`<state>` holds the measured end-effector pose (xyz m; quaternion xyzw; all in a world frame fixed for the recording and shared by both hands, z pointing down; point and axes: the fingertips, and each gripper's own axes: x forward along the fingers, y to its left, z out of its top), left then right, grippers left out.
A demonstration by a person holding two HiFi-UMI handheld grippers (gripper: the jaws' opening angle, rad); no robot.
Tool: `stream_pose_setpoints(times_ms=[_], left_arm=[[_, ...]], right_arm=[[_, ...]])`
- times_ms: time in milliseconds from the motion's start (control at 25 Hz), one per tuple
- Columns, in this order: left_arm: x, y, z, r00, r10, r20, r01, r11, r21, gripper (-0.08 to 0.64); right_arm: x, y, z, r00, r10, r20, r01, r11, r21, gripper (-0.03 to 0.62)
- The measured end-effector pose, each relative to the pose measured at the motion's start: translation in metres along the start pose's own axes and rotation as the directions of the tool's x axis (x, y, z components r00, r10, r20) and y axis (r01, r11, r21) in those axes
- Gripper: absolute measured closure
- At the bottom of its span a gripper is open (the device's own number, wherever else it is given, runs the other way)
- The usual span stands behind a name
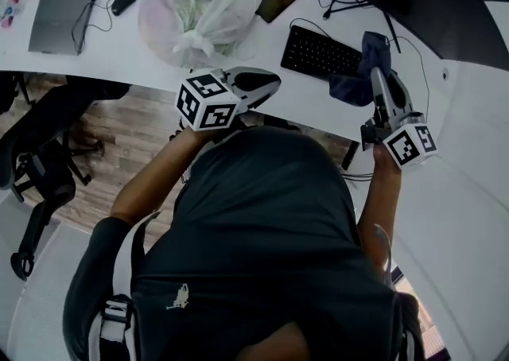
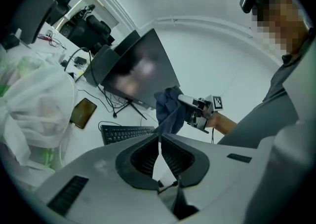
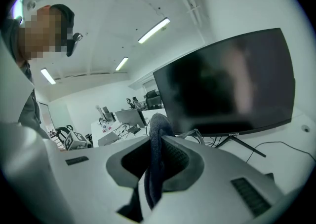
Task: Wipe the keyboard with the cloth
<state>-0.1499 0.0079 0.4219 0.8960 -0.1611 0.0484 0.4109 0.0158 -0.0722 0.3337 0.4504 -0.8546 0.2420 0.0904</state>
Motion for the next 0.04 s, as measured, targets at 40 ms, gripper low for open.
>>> stream_pose_setpoints(times_ms=[40], left_arm=[[0.0039,-0.0012,-0.0065,0.999,-0.014,-0.032,0.014,1.0,-0.001,0.555]], right_arm=[[0.0002,-0.0014,-0.0025,1.0,-0.005,-0.004,0.005,1.0,0.006,0.543]])
